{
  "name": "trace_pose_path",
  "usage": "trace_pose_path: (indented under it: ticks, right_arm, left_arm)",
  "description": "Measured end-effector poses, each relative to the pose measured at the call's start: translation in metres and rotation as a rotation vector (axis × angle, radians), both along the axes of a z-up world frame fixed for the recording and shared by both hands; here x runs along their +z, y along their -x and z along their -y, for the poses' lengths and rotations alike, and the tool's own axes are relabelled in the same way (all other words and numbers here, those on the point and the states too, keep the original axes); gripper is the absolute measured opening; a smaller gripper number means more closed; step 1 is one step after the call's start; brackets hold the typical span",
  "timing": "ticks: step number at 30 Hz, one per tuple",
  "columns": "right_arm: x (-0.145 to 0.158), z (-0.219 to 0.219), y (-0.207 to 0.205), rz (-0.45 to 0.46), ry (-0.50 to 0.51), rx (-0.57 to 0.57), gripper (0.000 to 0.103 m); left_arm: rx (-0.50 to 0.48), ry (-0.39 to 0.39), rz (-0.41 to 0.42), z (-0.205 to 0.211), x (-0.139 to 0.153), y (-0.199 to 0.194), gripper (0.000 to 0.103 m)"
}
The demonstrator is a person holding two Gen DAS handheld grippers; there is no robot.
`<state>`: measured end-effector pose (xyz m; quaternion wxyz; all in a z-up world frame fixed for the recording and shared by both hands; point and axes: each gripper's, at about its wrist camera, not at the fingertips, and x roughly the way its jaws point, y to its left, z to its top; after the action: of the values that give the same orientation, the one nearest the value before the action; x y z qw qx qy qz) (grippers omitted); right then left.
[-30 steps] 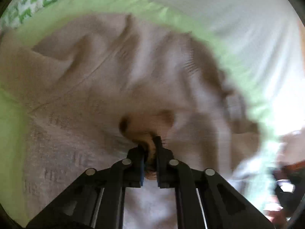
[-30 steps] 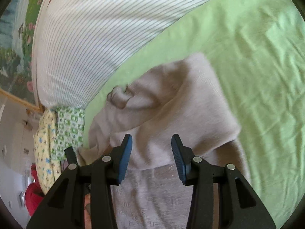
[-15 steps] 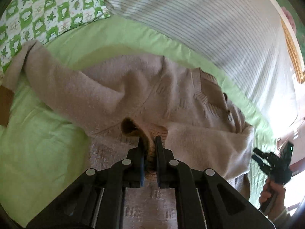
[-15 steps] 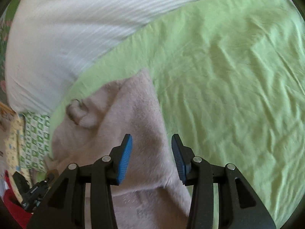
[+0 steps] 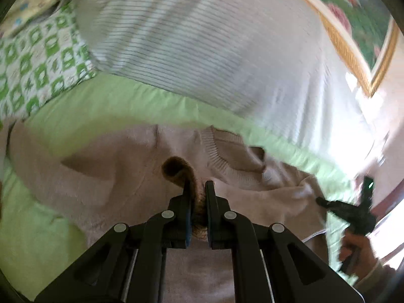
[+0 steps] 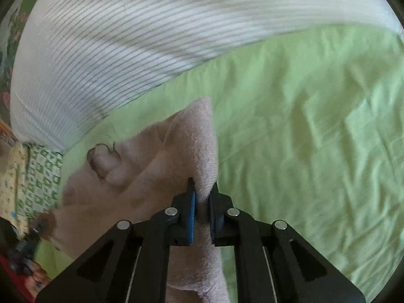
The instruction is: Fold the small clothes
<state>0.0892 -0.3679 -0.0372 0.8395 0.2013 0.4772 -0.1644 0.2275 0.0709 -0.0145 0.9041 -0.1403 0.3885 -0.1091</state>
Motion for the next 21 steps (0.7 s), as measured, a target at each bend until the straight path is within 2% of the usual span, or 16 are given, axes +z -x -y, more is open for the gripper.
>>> trace_pose_path:
  ticks: [4, 8, 10, 12, 14, 16, 17, 18, 21]
  right_arm:
    - [-0.031, 0.000, -0.004, -0.081, 0.020, -0.017, 0.010]
    - [-0.040, -0.007, -0.006, -0.115, 0.044, -0.030, 0.014]
    - [-0.040, -0.016, -0.012, -0.145, 0.085, -0.039, 0.026]
    - [-0.032, -0.024, -0.012, -0.130, 0.095, -0.049, 0.029]
    - [-0.022, -0.034, -0.009, -0.103, 0.092, -0.051, 0.040]
    - [-0.011, -0.046, -0.001, -0.054, 0.091, -0.037, 0.048]
    - [-0.006, -0.053, 0.002, -0.037, 0.080, -0.021, 0.049]
    - [-0.003, -0.059, 0.003, -0.021, 0.061, 0.001, 0.049]
    - [0.001, -0.082, 0.003, -0.004, 0.013, 0.064, 0.049]
  left_arm:
    - [0.014, -0.118, -0.116, -0.006, -0.055, -0.015, 0.007]
    - [0.024, -0.194, -0.162, -0.019, -0.080, -0.019, 0.010]
    - [0.036, -0.205, -0.176, -0.023, -0.082, -0.017, 0.019]
    - [0.059, -0.189, -0.178, -0.031, -0.080, -0.013, 0.024]
    - [0.102, -0.143, -0.192, -0.046, -0.075, -0.004, 0.033]
    - [0.161, -0.092, -0.197, -0.065, -0.070, 0.007, 0.048]
    - [0.187, -0.082, -0.205, -0.072, -0.067, 0.010, 0.054]
    - [0.218, -0.073, -0.215, -0.081, -0.067, 0.014, 0.064]
    - [0.318, 0.000, -0.248, -0.119, -0.065, 0.023, 0.068]
